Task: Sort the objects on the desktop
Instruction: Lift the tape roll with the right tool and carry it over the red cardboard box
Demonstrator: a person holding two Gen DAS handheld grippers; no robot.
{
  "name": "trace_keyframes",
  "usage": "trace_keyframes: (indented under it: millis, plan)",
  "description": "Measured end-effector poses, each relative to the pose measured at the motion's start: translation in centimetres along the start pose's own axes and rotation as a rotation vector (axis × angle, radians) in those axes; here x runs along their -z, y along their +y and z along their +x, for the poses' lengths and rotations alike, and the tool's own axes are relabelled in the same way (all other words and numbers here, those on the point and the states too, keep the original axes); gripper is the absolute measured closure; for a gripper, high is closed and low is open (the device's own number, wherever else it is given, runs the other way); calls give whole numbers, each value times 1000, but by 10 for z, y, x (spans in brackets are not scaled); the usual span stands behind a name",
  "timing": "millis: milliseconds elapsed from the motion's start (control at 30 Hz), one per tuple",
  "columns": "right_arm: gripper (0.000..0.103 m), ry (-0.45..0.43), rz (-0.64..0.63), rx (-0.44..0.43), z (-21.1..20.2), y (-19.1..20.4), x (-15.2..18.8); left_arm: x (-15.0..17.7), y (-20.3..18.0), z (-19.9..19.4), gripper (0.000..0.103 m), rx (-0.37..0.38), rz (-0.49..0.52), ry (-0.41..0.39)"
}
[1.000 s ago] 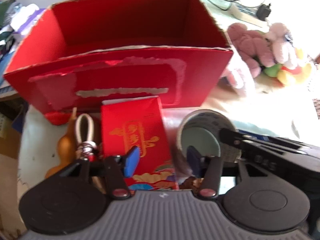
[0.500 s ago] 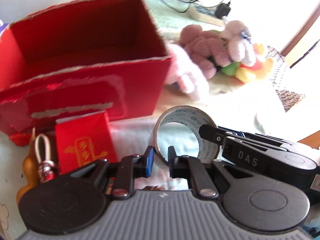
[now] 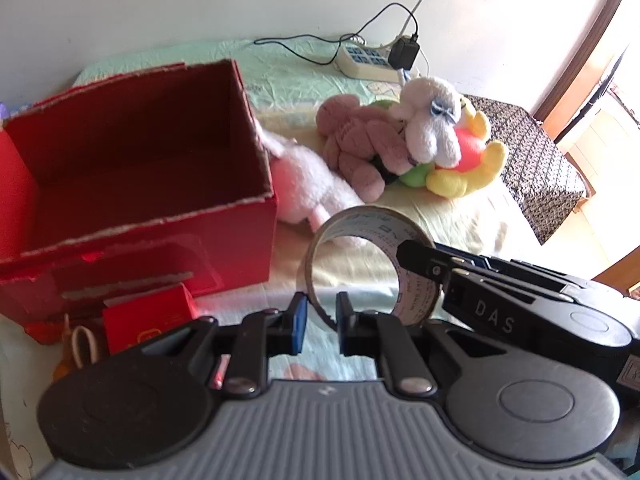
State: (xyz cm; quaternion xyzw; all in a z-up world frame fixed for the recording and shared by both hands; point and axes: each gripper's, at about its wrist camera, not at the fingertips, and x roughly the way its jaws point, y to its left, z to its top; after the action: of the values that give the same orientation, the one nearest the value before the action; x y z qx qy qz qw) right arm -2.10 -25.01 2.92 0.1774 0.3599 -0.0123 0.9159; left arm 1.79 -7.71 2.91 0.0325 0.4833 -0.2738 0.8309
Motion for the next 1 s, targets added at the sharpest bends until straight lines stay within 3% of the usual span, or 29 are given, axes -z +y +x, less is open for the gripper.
trace_keyframes:
  millis: [267,367,567,1000]
  plan:
    - [87,-98,-20,-33,-11,19,-27,-23,7,-35,93,-9,24,-102]
    - [84,-155,-40,-33,-15,30,-42,-36,16,-39,92,24,-12,-101]
    - [85,-231,-46,-53,-22,48,-59,-52,28,-66,94,15,-3,-205]
    - [86,-183,-80,-109,34,92,-69,-65,98,-55,94,-85,-56,-180]
